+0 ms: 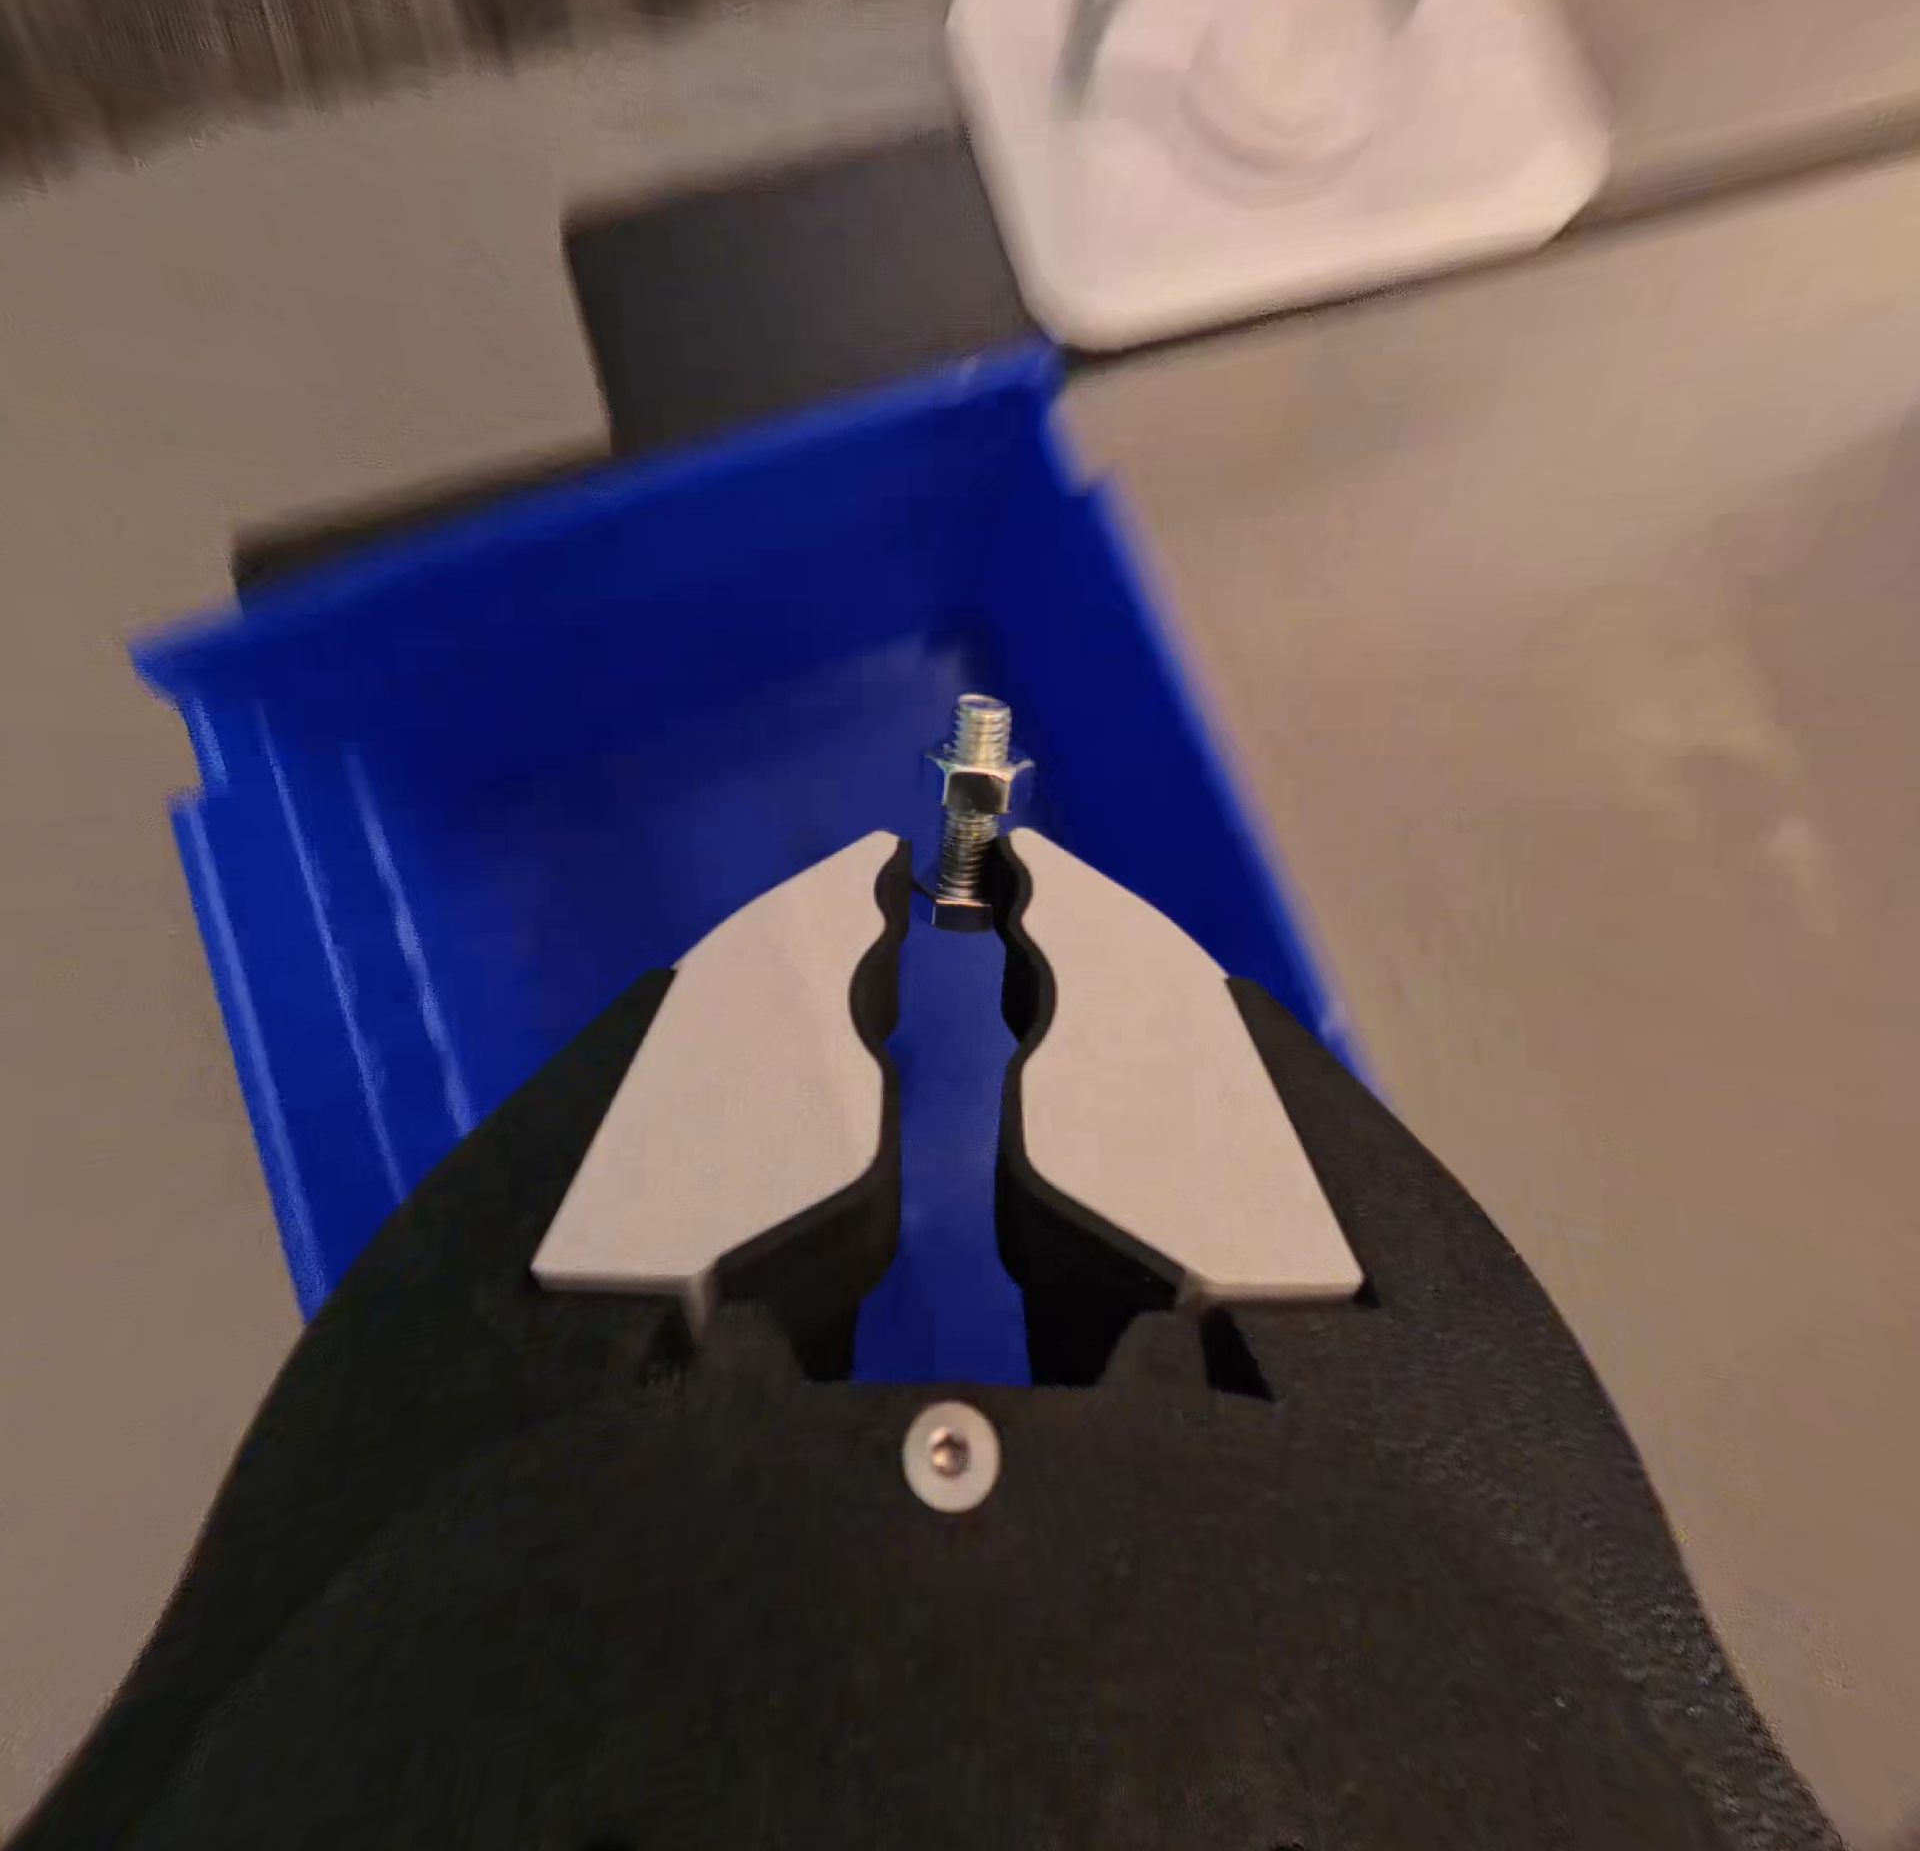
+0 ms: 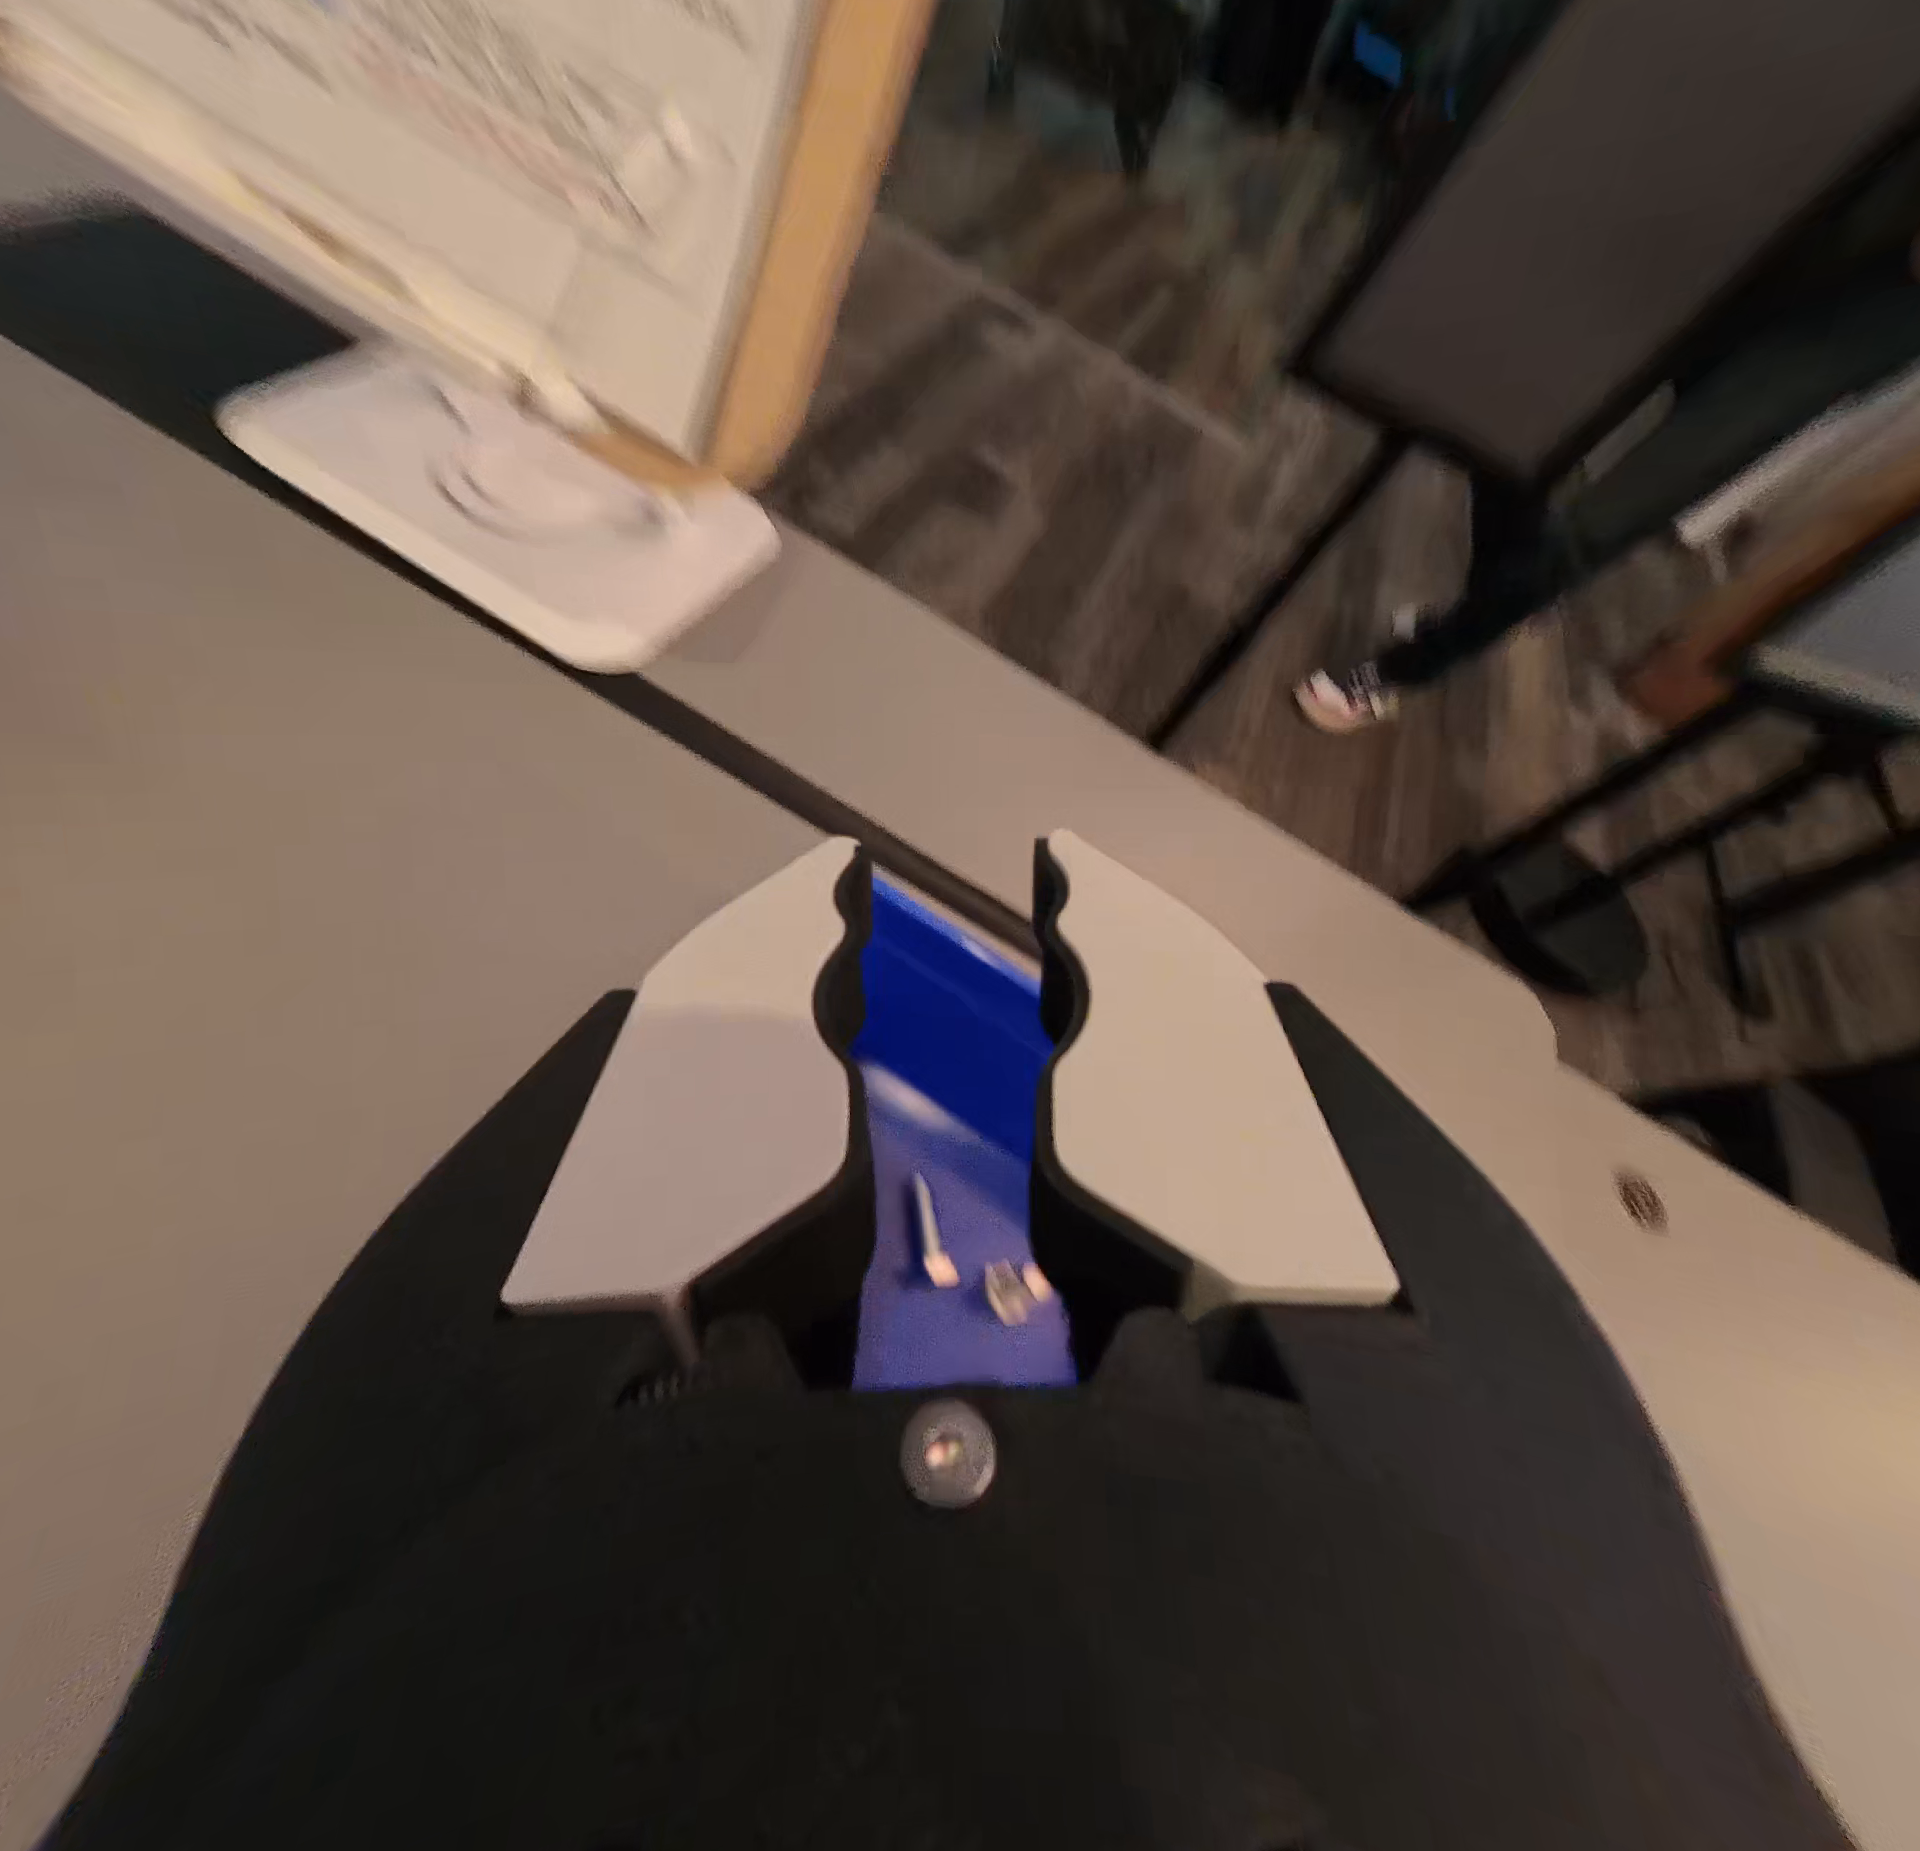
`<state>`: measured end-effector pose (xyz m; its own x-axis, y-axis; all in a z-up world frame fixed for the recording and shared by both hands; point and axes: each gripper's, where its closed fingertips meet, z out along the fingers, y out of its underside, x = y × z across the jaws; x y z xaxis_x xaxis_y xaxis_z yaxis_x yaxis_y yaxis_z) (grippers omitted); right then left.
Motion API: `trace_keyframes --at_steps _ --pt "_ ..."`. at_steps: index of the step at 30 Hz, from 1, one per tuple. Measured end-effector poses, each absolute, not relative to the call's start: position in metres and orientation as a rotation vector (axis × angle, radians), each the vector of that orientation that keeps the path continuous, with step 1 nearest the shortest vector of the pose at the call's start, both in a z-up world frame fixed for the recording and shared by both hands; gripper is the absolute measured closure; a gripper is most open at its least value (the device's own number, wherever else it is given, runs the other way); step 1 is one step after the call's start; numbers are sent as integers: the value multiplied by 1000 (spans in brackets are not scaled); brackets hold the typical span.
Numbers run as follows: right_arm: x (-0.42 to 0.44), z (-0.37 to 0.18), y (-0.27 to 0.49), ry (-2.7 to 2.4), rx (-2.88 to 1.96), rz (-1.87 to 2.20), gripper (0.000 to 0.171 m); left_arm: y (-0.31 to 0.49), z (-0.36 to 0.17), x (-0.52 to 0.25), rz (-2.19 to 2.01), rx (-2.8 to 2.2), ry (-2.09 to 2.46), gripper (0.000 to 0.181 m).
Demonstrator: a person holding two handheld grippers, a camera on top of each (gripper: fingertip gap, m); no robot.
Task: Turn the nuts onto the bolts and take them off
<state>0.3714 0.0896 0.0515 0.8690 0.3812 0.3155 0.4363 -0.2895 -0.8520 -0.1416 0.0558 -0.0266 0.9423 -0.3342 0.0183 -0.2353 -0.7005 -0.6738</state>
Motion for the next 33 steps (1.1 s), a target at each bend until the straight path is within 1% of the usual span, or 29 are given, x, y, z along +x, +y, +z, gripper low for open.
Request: trace_keyframes --at_steps 2,5,8,12,17,20,21,26,28,33 --pt "329 77 78 -664 -1748 122 141 58 15 -104 -187 -2167 481 167" --pt "247 102 39 -827 -1529 547 146 55 47 -59 -53 -2003 473 167" --pt "185 103 0 -975 -1454 848 147 49 52 -13 83 -1896 573 167" --pt "137 88 -27 -1071 -1444 1052 147 41 43 27 167 -1833 687 167" --pt "116 67 -28 -1101 -1494 1085 146 34 33 49 178 -1834 752 167" --pt "115 63 -26 -1091 -1511 1100 146 31 31 54 186 -1833 778 168" --pt "116 62 -24 -1085 -1514 1101 146 31 30 56 178 -1831 787 172" --pt "120 59 -16 -1056 -1530 1098 146 30 31 56 189 -1824 790 172" --pt "121 63 -15 -1035 -1501 1104 147 26 30 63 105 -1835 820 172" --pt "127 89 -29 -1038 -1342 1178 147 -12 34 108 -383 -1814 1010 172"
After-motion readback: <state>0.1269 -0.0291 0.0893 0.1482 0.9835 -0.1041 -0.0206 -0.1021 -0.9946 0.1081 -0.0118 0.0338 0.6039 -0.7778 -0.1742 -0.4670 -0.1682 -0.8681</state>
